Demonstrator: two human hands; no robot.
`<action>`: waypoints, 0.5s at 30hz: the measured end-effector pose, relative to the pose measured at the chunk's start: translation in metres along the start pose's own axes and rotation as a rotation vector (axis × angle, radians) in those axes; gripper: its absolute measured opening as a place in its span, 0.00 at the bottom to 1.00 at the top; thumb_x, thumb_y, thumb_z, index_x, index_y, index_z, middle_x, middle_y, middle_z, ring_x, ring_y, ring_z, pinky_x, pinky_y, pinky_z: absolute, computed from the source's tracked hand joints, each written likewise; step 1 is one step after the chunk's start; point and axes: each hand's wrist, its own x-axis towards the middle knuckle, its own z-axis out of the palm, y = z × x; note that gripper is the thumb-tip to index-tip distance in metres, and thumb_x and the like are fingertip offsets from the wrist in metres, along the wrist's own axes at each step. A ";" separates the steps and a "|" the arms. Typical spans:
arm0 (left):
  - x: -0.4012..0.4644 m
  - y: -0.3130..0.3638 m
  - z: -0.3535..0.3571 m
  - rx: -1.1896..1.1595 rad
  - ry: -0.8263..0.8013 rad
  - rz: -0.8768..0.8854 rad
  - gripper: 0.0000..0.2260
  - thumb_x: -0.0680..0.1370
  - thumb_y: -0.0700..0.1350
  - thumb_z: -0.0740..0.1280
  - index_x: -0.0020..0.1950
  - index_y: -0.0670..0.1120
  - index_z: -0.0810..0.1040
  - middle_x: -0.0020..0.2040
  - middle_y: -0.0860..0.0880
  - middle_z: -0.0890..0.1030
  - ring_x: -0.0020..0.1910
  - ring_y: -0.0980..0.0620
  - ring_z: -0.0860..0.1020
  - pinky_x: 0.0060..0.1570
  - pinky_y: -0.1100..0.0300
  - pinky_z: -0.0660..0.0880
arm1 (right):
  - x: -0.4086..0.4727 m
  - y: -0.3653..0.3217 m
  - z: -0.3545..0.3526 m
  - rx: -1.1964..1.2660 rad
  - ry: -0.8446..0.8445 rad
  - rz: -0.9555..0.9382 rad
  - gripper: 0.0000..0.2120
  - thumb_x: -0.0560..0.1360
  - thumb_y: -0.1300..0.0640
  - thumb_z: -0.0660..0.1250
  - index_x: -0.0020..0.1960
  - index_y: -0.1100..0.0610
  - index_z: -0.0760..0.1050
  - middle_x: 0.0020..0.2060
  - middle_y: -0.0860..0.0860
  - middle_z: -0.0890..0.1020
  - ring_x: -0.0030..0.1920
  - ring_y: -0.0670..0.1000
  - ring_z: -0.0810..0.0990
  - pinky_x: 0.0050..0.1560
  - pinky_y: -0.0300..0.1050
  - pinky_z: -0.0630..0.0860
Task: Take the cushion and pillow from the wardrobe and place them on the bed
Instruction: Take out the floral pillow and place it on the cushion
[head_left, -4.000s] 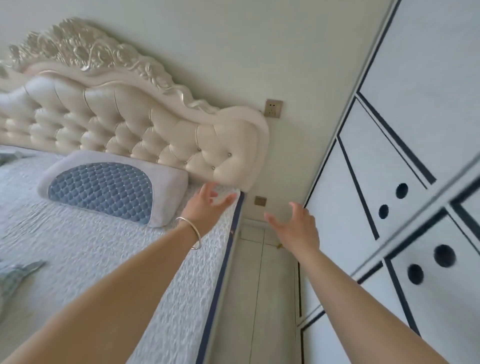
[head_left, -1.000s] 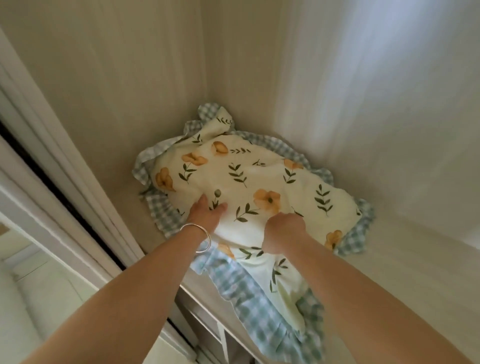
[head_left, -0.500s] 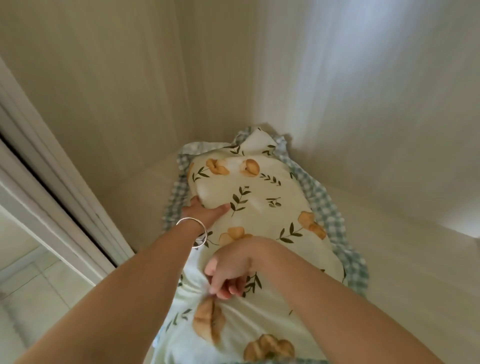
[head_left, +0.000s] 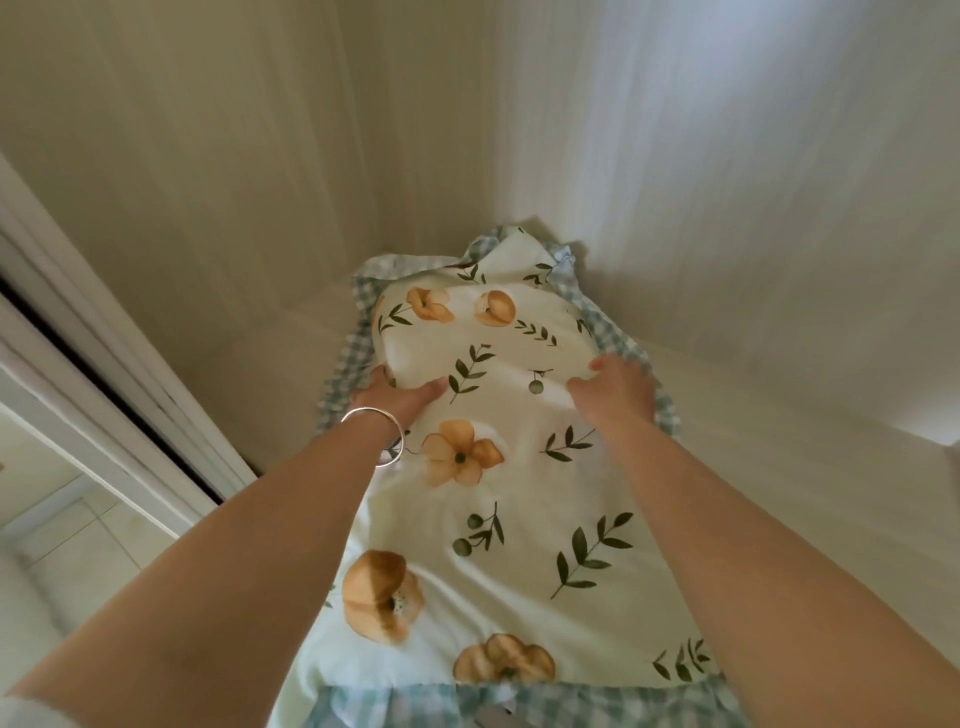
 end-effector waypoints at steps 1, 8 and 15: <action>0.000 -0.005 0.000 -0.084 -0.006 -0.028 0.58 0.46 0.73 0.74 0.71 0.51 0.63 0.64 0.44 0.75 0.57 0.41 0.76 0.58 0.44 0.75 | 0.001 0.007 0.002 0.024 -0.004 0.053 0.20 0.71 0.50 0.66 0.60 0.57 0.74 0.55 0.56 0.76 0.55 0.57 0.74 0.51 0.48 0.74; -0.013 -0.003 -0.001 -0.287 -0.096 -0.112 0.41 0.56 0.62 0.78 0.63 0.43 0.73 0.53 0.44 0.81 0.48 0.44 0.80 0.52 0.50 0.77 | 0.001 0.026 0.007 0.459 -0.267 0.323 0.40 0.65 0.41 0.68 0.71 0.56 0.60 0.62 0.57 0.73 0.58 0.60 0.74 0.59 0.52 0.72; -0.033 -0.021 -0.003 -0.422 -0.057 -0.154 0.42 0.46 0.64 0.80 0.55 0.46 0.79 0.48 0.45 0.85 0.46 0.44 0.83 0.52 0.48 0.79 | 0.006 0.028 0.013 0.693 -0.397 0.443 0.34 0.55 0.31 0.70 0.55 0.48 0.76 0.48 0.51 0.82 0.46 0.55 0.82 0.58 0.55 0.75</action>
